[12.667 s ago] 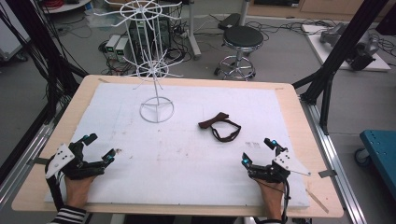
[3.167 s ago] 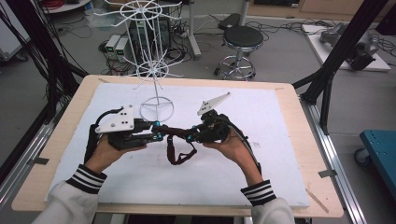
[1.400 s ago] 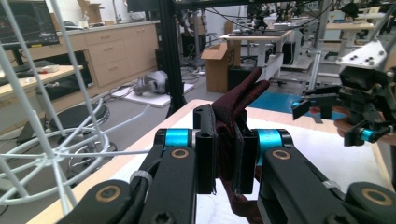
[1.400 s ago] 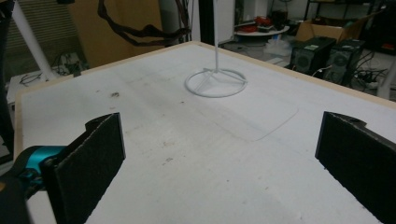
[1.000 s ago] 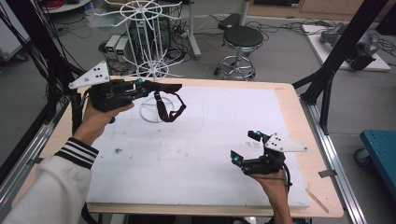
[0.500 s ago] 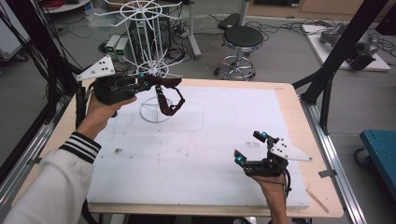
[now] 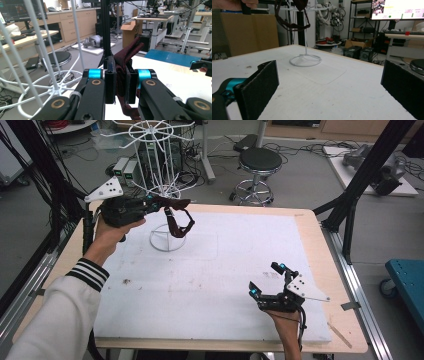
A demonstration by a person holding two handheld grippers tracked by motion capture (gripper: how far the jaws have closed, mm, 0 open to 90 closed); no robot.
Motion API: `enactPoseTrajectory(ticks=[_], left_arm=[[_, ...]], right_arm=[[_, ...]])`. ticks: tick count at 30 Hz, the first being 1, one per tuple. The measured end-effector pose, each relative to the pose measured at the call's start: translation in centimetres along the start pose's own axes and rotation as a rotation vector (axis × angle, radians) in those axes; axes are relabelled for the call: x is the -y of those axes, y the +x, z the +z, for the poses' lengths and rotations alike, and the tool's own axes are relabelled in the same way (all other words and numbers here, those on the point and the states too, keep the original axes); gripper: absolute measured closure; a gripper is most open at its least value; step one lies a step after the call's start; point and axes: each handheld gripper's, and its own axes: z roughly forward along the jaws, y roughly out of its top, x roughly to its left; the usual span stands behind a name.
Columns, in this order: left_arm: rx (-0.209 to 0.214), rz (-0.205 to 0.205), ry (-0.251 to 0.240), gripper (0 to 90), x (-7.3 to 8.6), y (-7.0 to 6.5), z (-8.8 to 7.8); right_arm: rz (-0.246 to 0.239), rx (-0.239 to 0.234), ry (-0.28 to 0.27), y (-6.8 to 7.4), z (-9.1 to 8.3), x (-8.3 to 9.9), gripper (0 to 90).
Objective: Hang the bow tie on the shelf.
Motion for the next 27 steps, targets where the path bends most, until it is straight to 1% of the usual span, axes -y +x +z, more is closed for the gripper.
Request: enactPoseTrajectory(ticks=[4,10,15,18,19,20,21,22,24,27], left_arm=[[-0.007,0.0,0.006,82.5,0.2,0.4,0.0],[-0.022,0.002,0.015,82.4,0.4,0.8,0.2],[-0.031,0.002,0.021,82.4,0.5,1.0,0.1],[-0.039,-0.002,0.033,82.4,0.6,1.1,0.1],[-0.044,-0.004,0.035,82.3,0.6,1.1,0.1],[-0.044,0.0,0.039,82.3,0.6,1.1,0.1],[-0.047,0.0,0.043,82.3,0.6,1.1,0.1],[-0.05,0.0,0.05,82.3,0.6,1.1,0.1],[-0.051,0.001,0.059,82.3,0.7,1.2,0.1],[-0.055,0.0,0.066,82.3,0.7,1.3,0.1]], right_arm=[[-0.01,0.005,-0.004,0.0,0.1,0.4,0.7],[0.0,0.014,0.0,-0.2,0.2,0.8,0.7],[0.01,0.027,-0.008,-0.4,0.1,1.2,0.7],[0.018,0.034,-0.002,-0.4,0.1,1.5,0.7],[0.008,0.038,-0.004,-0.5,0.2,1.6,0.7],[0.012,0.044,-0.001,-0.5,0.2,1.7,0.7],[0.006,0.047,-0.004,-0.5,0.2,1.8,0.7],[0.016,0.049,0.002,-0.5,0.2,1.9,0.7],[0.018,0.053,0.013,-0.6,0.2,2.1,0.7],[0.021,0.054,0.017,-0.6,0.3,2.4,0.7]])
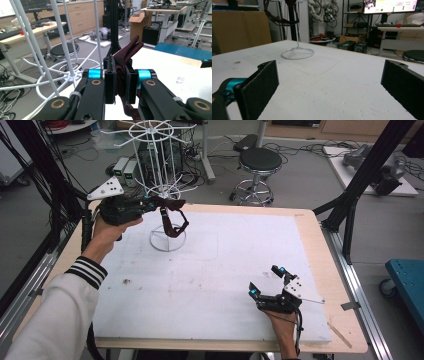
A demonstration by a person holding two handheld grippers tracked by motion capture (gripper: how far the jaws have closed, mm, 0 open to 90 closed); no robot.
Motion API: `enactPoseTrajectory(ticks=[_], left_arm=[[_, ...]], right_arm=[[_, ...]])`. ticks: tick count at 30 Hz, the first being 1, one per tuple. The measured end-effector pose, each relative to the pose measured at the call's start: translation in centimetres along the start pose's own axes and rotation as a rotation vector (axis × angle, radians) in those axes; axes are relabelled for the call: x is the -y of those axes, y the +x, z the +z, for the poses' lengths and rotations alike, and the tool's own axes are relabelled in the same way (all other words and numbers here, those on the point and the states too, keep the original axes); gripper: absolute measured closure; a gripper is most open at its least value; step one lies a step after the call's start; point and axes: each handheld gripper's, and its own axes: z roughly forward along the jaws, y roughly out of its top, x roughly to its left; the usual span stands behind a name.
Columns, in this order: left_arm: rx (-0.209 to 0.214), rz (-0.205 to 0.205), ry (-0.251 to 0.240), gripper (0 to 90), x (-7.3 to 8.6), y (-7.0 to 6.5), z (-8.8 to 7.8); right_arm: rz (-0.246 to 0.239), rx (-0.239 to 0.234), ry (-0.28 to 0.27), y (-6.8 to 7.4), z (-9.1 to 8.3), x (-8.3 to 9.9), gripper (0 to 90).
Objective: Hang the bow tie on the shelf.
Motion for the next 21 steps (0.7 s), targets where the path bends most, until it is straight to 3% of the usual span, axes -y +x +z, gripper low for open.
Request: enactPoseTrajectory(ticks=[12,21], left_arm=[[-0.029,0.02,0.074,82.3,0.28,-0.26,0.72],[-0.048,0.009,0.084,79.1,0.33,-0.28,0.81]], right_arm=[[0.009,0.001,0.003,-0.13,-0.02,0.27,0.6],[0.017,0.008,0.014,-0.31,0.02,0.72,0.7]])
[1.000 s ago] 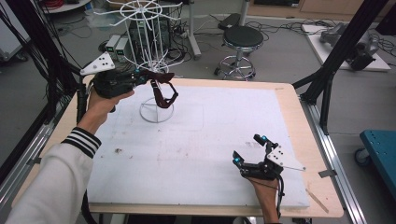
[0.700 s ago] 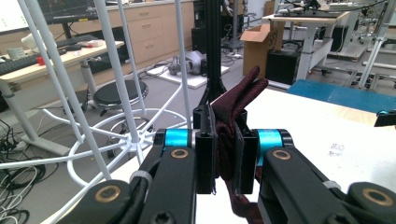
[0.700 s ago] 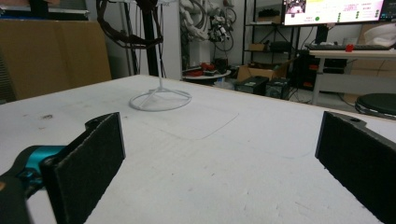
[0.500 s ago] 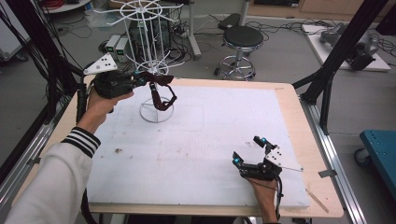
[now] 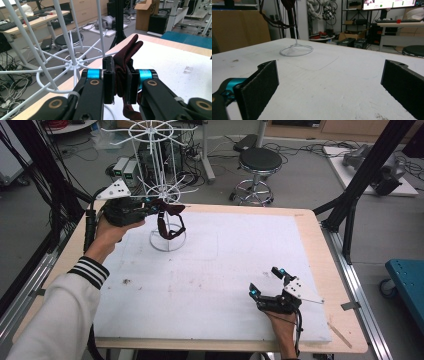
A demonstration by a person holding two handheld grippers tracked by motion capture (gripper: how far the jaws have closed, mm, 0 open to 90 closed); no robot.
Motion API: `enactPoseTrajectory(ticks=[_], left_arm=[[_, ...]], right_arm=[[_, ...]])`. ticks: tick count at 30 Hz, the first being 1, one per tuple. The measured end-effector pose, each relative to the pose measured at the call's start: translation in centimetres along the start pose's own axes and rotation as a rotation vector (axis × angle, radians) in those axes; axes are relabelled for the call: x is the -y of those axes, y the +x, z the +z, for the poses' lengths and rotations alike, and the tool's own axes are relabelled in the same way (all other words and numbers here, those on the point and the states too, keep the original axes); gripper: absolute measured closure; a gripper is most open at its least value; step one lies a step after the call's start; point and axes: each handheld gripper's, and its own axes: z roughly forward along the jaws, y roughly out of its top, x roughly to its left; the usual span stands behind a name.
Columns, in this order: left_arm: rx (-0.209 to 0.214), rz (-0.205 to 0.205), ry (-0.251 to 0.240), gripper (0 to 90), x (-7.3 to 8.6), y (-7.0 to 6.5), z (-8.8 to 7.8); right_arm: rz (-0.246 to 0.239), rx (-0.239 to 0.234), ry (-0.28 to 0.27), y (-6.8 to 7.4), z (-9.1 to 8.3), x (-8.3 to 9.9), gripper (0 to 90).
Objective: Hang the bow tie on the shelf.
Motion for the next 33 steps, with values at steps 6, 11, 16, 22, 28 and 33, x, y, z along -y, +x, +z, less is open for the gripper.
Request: enactPoseTrajectory(ticks=[6,11,16,22,28,33], left_arm=[[-0.017,-0.021,0.004,66.3,0.0,0.1,-0.1],[-0.043,-0.033,-0.011,51.0,-0.2,0.1,-0.3],[-0.056,-0.046,-0.025,39.8,-0.3,0.2,-0.6],[-0.04,-0.033,-0.109,21.7,-0.8,-0.3,-1.6],[0.028,0.024,-0.189,11.4,-1.5,-1.4,-3.2],[0.01,0.11,-0.204,9.4,-0.5,-3.1,-5.0]], right_arm=[[-0.001,-0.001,0.009,0.0,0.1,0.1,0.7],[0.0,-0.001,0.009,0.0,0.1,0.1,0.7],[0.001,-0.003,0.014,0.1,0.1,0.1,0.7],[-0.005,-0.004,0.02,0.1,0.1,0.2,0.6],[0.002,-0.008,0.017,0.0,0.0,0.2,0.6],[0.002,-0.005,0.011,-0.1,0.0,0.2,0.7]])
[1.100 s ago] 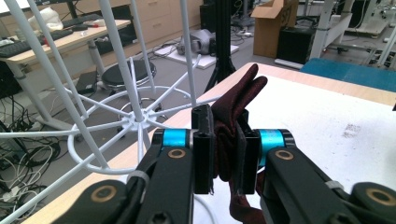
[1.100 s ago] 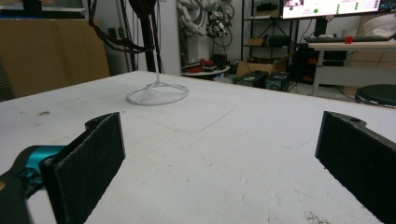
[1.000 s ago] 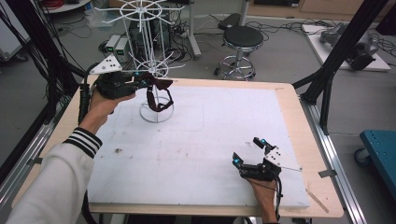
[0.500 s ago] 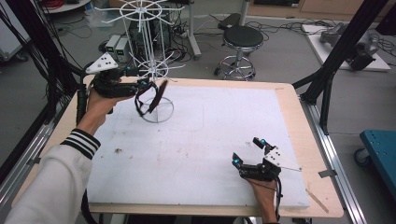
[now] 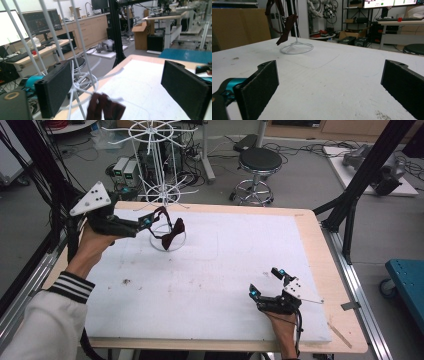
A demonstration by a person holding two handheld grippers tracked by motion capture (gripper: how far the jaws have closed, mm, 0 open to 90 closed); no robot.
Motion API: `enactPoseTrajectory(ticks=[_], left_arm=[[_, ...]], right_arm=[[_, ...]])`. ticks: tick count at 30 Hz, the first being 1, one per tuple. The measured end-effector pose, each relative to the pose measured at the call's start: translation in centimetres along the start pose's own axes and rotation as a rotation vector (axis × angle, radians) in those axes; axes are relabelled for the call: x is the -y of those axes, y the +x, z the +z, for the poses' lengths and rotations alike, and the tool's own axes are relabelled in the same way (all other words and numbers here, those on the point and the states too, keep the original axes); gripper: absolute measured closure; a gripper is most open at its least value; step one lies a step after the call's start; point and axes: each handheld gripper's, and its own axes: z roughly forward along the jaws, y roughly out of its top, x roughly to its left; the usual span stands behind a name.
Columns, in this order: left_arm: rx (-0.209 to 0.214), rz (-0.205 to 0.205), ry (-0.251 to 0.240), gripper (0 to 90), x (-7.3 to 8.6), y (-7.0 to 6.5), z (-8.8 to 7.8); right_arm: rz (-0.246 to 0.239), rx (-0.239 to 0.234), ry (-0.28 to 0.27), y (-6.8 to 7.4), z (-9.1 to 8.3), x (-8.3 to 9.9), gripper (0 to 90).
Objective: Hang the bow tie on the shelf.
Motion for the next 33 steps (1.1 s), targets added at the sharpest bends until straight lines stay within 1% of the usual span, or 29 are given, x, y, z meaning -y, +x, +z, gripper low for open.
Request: enactPoseTrajectory(ticks=[1,2,3,4,5,7,8,9,10,12,14,15,16,17,20,21,22,26,27,29,30,32,33], left_arm=[[-0.011,0.001,0.0,8.7,0.3,-0.3,-0.5],[-0.005,-0.013,-0.008,7.2,0.6,-0.6,-1.0],[-0.008,-0.024,-0.01,6.8,1.0,-0.8,-1.6],[-0.017,-0.019,-0.014,6.8,1.5,-1.2,-2.2],[-0.015,-0.019,-0.025,6.7,2.1,-1.4,-2.9],[-0.029,-0.025,-0.038,6.6,3.1,-1.9,-3.9],[-0.036,-0.022,-0.045,6.7,3.8,-2.3,-4.7],[-0.044,-0.019,-0.039,6.7,4.3,-2.6,-5.3],[-0.053,-0.019,-0.042,5.9,4.9,-2.9,-5.8],[-0.081,-0.025,-0.041,1.7,6.1,-3.4,-6.9],[-0.089,-0.028,-0.047,1.7,7.4,-3.9,-7.8],[-0.095,-0.029,-0.04,1.7,8.1,-4.0,-8.3],[-0.105,-0.03,-0.04,1.7,8.6,-4.1,-8.5],[-0.115,-0.027,-0.043,1.7,9.5,-4.4,-9.0],[-0.13,-0.054,-0.047,1.7,11.6,-5.0,-9.8],[-0.133,-0.057,-0.044,1.7,12.4,-5.2,-9.9],[-0.145,-0.058,-0.048,1.7,13.1,-5.4,-10.0],[-0.17,-0.1,-0.054,1.7,16.0,-6.0,-10.4],[-0.175,-0.101,-0.058,1.7,16.5,-6.1,-10.4],[-0.184,-0.117,-0.056,1.7,17.6,-6.3,-10.5],[-0.196,-0.101,-0.045,1.7,17.9,-6.4,-10.6],[-0.2,-0.098,-0.047,1.7,18.4,-6.5,-10.7],[-0.209,-0.101,-0.05,1.7,18.6,-6.5,-10.7]], right_arm=[[-0.001,0.001,0.0,0.0,0.0,0.0,0.6],[0.002,0.0,0.0,0.0,0.0,0.0,0.6],[0.0,-0.001,-0.001,0.0,0.0,0.0,0.7],[0.003,-0.004,0.001,0.0,0.0,0.0,0.6],[0.001,-0.005,0.0,0.0,0.1,0.0,0.6],[-0.002,-0.001,0.005,0.1,0.1,0.0,0.6],[0.001,0.001,0.004,0.2,0.1,0.0,0.6],[-0.002,0.002,0.009,0.2,0.1,0.0,0.7],[-0.012,0.002,0.006,0.2,0.1,0.0,0.7],[-0.01,0.007,0.008,0.2,0.1,0.0,0.6],[-0.011,0.01,0.006,0.2,0.1,0.1,0.6],[-0.004,0.012,0.006,0.2,0.0,0.1,0.6],[-0.008,0.011,0.0,0.2,0.0,0.1,0.6],[-0.006,0.014,0.0,0.2,0.0,0.1,0.7],[-0.008,0.011,0.0,0.2,0.0,0.1,0.6],[-0.009,0.013,0.004,0.2,0.0,0.1,0.7],[-0.012,0.014,0.001,0.3,0.1,0.1,0.6],[-0.019,0.016,0.001,0.3,0.1,0.1,0.6],[-0.019,0.015,0.0,0.3,0.1,0.1,0.6],[-0.02,0.016,0.002,0.3,0.1,0.1,0.6],[-0.021,0.012,0.003,0.3,0.1,0.1,0.6],[-0.023,0.011,0.006,0.4,0.1,0.1,0.6],[-0.026,0.009,0.009,0.5,0.1,0.1,0.6]])
